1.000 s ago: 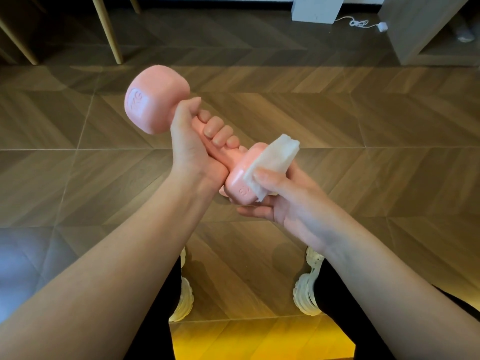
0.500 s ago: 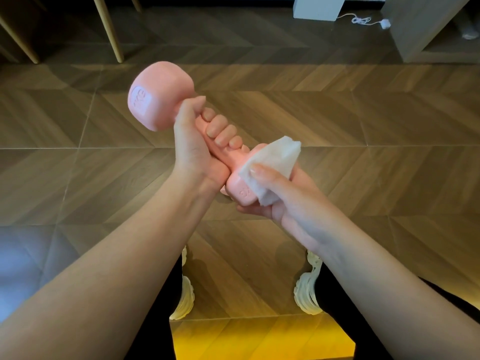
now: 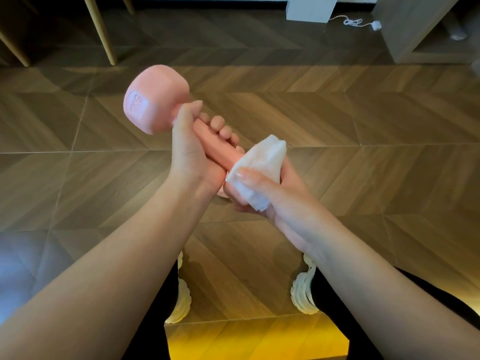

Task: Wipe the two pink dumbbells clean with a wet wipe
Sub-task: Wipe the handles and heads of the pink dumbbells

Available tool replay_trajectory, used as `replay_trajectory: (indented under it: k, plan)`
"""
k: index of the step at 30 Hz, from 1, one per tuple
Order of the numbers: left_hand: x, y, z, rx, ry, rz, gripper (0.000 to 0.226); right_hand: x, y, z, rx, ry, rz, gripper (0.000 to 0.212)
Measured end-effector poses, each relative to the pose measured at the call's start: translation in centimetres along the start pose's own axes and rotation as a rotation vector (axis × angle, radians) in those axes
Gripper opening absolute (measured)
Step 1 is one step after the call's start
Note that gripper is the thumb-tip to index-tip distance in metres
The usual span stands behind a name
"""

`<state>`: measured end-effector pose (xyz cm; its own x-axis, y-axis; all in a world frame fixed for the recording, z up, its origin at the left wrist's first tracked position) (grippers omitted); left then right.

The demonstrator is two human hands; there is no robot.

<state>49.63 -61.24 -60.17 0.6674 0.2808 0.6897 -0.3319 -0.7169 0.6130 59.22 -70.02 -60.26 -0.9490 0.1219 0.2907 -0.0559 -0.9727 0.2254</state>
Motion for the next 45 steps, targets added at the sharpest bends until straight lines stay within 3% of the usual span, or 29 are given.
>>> replay_trajectory:
  k: [3,7,10,14,21,24,27,30,34,38,41,45]
  plan:
    - [-0.3,-0.2,0.2,-0.009,0.029,-0.06,0.025,-0.9,-0.4,1.9,-0.196,0.209,-0.078,0.057]
    - [-0.6,-0.3,0.5,-0.045,0.135,-0.079,0.032,-0.9,-0.2,2.7,-0.337,0.206,-0.087,0.047]
    - [-0.8,0.0,-0.5,-0.007,0.096,-0.076,0.035,-1.1,-0.6,1.6,-0.214,0.141,-0.07,0.043]
    - [-1.1,0.2,-1.2,0.011,0.083,-0.081,0.037,0.1,-0.1,0.0,-0.021,0.048,0.124,0.051]
    - [-0.7,0.1,-0.2,-0.044,0.052,-0.076,0.035,-0.4,-0.5,-0.4,-0.02,0.105,-0.034,0.039]
    - [-0.7,0.0,-0.3,-0.04,0.047,-0.088,0.035,0.0,-0.3,-0.1,0.013,0.033,0.102,0.046]
    - [-1.2,0.1,-0.4,-0.028,0.074,-0.108,0.035,0.2,-0.1,-0.1,0.016,0.112,0.203,0.055]
    - [-1.4,0.2,0.1,-0.037,0.102,-0.109,0.034,-0.4,-0.2,-0.8,0.032,0.195,0.07,0.066]
    - [-1.2,0.0,0.5,-0.053,0.093,-0.108,0.032,-0.9,-0.4,-1.0,0.052,0.116,-0.075,0.045]
    - [-1.2,-0.1,0.6,-0.067,0.101,-0.108,0.031,-0.9,-0.3,-0.6,0.101,-0.007,0.052,0.043]
    - [-1.3,0.0,0.4,-0.072,0.129,-0.106,0.032,-0.2,0.2,-0.4,0.139,-0.1,0.191,0.054]
    - [-1.7,0.0,-0.1,-0.056,0.141,-0.11,0.031,-0.3,-0.2,-0.6,0.087,-0.003,0.152,0.067]
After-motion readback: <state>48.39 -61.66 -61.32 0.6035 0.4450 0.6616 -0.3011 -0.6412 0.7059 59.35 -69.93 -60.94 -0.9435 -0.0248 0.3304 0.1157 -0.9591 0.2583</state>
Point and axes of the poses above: each hand's wrist, its own y-axis away from the middle knuckle, its own x-axis out of the palm, z = x × y, the point moved 9 cm from there along -y, towards the middle knuckle, and after that the axes turned 13 degrees about -x, right-handed, at the moved point
